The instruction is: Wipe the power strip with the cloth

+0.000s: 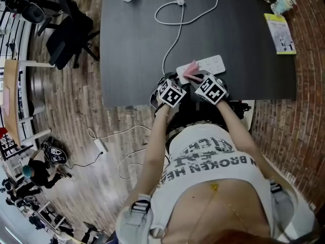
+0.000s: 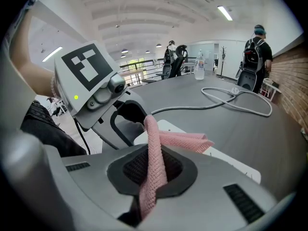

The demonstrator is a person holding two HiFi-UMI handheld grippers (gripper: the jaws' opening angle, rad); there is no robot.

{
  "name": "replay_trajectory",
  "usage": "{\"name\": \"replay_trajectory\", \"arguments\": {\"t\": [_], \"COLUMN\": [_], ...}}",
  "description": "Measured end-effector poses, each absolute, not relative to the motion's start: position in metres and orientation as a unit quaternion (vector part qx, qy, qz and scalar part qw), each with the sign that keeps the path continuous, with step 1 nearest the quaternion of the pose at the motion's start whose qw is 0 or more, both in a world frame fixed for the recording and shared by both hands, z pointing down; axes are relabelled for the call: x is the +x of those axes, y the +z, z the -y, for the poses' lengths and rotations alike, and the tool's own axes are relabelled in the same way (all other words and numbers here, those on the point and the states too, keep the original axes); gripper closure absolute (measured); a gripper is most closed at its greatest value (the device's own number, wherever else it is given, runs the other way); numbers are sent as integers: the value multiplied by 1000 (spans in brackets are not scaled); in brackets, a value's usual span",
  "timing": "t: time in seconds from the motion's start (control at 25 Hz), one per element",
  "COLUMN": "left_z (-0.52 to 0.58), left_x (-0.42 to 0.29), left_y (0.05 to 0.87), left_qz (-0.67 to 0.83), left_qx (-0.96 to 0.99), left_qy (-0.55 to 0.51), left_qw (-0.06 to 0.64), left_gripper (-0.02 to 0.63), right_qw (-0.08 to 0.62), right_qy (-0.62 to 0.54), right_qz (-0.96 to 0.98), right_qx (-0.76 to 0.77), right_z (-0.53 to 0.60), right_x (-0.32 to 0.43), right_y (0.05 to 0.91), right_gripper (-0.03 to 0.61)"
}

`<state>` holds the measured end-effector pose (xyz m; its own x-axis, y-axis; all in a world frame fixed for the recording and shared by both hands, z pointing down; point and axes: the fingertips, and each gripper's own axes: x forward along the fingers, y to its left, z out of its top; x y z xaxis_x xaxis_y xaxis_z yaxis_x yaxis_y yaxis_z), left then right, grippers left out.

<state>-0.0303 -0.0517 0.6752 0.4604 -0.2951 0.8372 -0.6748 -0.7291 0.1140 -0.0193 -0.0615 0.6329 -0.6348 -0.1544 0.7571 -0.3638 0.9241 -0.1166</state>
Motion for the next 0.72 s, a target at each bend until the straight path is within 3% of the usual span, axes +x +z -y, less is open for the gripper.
{"name": "replay_trajectory", "arguments": {"t": [0.72], "left_z": [50], "left_x": [-28], "left_y": [675], "left_qz": [292], "left_qx": [825], "left_qy": [429], "left_qw": [223], "left_gripper": [339], "right_qw": [398], "right_qy": [159], "right_qz": [880], "right_qx": [204], "right_z": [77], "right_x": [22], "right_y": [631], "right_gripper": [561]}}
